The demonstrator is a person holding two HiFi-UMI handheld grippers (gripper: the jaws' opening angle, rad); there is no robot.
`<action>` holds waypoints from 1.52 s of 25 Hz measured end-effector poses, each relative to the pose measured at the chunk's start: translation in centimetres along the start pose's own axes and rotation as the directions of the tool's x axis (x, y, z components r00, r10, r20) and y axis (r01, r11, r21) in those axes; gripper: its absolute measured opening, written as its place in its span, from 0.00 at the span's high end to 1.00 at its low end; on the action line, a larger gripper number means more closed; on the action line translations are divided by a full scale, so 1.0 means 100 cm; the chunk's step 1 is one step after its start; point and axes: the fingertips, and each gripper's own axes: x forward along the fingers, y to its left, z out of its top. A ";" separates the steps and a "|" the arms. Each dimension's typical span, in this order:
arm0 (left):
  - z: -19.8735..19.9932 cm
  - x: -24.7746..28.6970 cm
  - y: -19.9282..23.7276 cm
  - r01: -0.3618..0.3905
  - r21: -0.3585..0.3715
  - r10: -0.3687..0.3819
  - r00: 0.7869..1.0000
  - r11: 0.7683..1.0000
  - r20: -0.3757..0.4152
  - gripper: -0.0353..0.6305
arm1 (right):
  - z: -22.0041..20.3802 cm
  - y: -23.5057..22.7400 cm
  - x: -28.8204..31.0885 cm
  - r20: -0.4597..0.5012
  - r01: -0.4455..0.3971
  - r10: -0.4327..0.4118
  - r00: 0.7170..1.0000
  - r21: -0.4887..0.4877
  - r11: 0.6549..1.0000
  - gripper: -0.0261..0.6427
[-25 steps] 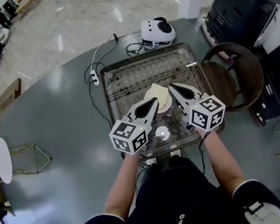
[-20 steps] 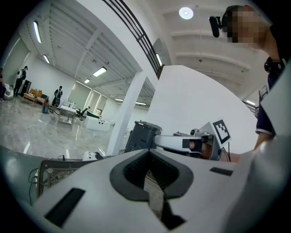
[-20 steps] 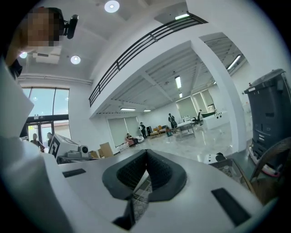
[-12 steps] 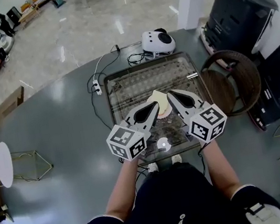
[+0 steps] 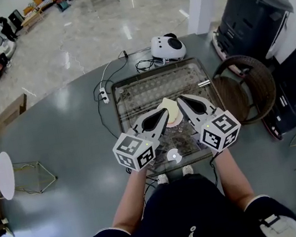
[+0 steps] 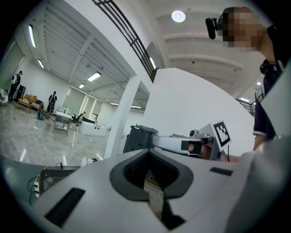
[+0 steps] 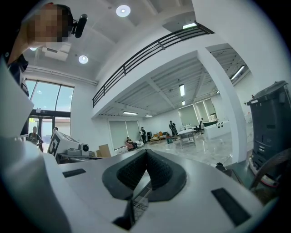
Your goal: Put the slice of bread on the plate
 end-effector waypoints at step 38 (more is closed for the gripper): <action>-0.005 -0.006 -0.013 0.005 -0.011 -0.005 1.000 1.000 -0.007 0.94 | 0.006 0.004 -0.015 0.014 0.026 -0.026 1.000 -0.010 1.000 0.95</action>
